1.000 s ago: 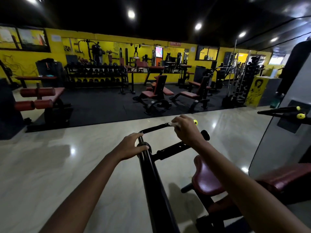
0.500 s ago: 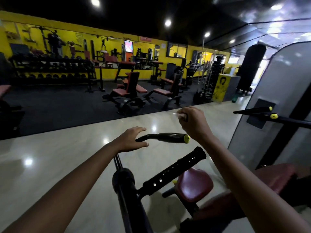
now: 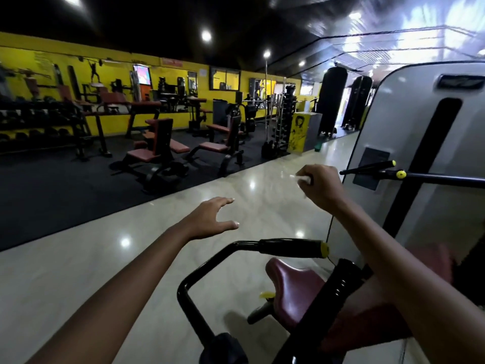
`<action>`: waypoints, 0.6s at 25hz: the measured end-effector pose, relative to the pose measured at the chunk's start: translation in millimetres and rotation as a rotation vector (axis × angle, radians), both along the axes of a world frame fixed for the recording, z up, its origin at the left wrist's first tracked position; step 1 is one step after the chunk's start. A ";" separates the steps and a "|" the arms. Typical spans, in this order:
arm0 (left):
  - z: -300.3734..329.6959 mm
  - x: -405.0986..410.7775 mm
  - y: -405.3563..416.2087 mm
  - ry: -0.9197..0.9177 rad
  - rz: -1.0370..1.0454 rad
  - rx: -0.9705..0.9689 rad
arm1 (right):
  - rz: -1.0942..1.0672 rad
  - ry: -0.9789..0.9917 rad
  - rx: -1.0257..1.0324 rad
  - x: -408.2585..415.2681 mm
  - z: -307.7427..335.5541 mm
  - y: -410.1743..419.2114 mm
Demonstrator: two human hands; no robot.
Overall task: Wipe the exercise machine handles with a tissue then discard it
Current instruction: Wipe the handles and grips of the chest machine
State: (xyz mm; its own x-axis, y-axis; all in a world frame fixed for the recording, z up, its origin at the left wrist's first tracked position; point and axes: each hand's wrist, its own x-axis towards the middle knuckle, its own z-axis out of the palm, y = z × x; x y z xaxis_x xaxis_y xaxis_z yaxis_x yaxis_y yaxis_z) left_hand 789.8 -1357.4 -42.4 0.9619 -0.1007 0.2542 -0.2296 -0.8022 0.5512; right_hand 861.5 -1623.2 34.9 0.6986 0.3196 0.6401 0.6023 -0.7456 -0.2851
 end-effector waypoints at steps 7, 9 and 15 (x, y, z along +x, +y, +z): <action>4.9 47.6 11.1 -0.030 -0.142 -0.016 | -0.088 0.071 -0.032 11.2 5.0 16.3; 5.2 68.7 10.7 -0.034 -0.190 -0.014 | -0.135 0.077 -0.036 20.4 8.2 13.0; 3.1 125.7 13.0 0.005 -0.360 0.000 | -0.312 0.124 -0.062 41.9 20.1 9.7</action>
